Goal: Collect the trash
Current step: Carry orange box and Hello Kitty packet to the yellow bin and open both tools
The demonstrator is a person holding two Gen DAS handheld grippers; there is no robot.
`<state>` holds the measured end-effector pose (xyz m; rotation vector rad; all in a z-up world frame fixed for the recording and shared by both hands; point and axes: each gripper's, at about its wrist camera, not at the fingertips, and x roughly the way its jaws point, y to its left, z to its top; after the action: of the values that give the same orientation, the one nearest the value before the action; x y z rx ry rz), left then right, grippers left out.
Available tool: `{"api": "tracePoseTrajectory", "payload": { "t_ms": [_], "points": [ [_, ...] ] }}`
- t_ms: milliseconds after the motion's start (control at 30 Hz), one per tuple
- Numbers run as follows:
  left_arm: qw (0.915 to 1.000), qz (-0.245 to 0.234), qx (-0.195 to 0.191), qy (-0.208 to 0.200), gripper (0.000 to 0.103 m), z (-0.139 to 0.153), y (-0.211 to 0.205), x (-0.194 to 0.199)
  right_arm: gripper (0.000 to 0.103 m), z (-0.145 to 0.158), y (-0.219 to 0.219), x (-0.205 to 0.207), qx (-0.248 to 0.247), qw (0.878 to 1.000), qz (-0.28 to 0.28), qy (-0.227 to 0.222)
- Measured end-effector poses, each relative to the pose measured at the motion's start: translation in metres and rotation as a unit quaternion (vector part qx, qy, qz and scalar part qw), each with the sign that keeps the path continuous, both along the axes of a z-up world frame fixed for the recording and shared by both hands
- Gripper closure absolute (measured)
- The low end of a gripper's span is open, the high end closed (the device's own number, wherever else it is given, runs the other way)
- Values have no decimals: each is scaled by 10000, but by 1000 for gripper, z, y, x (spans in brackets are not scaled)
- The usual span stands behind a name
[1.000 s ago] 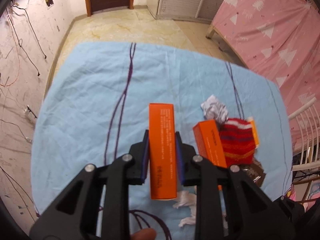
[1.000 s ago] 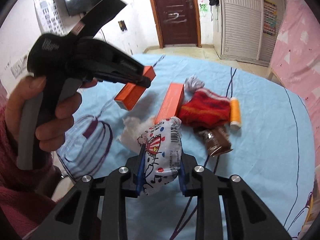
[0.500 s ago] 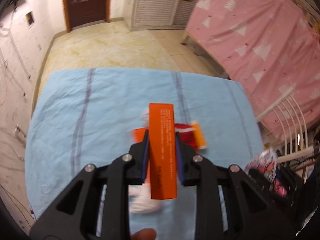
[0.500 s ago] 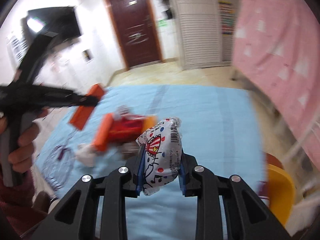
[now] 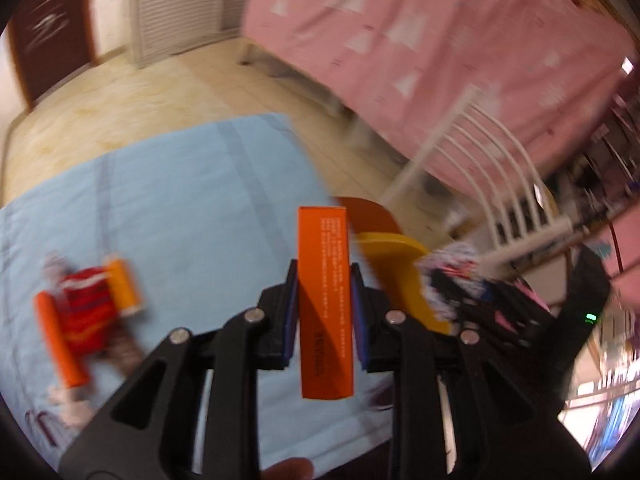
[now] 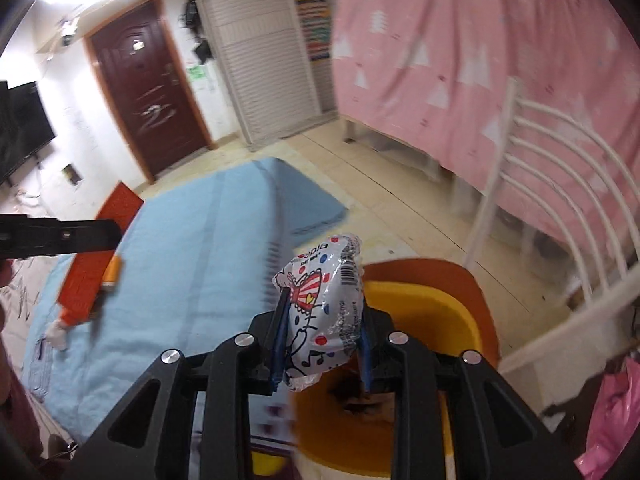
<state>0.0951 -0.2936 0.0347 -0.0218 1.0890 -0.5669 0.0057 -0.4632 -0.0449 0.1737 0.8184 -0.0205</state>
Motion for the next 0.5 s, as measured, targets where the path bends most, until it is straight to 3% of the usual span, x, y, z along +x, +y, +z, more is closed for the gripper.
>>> {"api": "tracePoseTrajectory", "payload": {
  "t_ms": [100, 233, 367, 433, 500],
  "points": [
    [9991, -414, -46, 53, 81, -7, -43, -3, 80, -17, -20, -1, 76, 9997, -189, 116],
    [9970, -750, 181, 44, 81, -17, -86, -7, 78, -33, -38, -5, 193, 9990, -329, 236],
    [9954, -862, 390, 114, 80, -28, -114, -5, 75, -40, -50, -9, 258, 9985, -385, 286],
    [9949, -896, 423, 162, 71, -32, -119, -4, 70, -41, -54, -10, 247, 9983, -446, 285],
    [9950, -883, 432, 166, 61, -34, -122, -3, 52, -42, -59, -11, 305, 9979, -501, 258]
  ]
}}
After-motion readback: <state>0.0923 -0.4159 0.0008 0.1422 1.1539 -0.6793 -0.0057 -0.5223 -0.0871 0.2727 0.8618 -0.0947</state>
